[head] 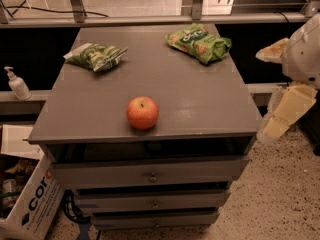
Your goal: Move apple near green rice chip bag
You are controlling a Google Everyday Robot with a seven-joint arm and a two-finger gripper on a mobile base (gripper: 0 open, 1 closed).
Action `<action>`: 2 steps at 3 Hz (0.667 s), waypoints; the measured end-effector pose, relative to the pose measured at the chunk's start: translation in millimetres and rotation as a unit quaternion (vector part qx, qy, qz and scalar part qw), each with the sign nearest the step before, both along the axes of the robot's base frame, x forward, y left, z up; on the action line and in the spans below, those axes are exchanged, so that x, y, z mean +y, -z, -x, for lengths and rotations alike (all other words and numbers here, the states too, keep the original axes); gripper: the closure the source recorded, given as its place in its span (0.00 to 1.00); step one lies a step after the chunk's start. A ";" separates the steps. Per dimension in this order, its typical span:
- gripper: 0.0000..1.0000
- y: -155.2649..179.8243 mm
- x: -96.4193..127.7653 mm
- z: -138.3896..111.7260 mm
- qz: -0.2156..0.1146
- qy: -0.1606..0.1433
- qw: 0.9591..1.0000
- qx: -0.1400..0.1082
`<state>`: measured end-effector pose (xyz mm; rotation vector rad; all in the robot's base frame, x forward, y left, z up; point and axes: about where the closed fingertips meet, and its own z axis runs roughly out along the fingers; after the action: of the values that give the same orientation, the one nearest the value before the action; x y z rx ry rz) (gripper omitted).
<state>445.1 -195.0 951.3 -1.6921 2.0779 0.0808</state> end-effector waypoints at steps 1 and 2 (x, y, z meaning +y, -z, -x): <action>0.00 31.4 36.1 -5.2 -0.087 -0.031 0.996 -0.002; 0.00 44.4 78.4 -4.5 -0.160 -0.053 0.986 0.005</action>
Offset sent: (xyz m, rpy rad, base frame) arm 0.0062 0.1114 -0.0650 0.4646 0.0287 0.1442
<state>449.6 -116.6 907.0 -1.6012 1.8613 0.4337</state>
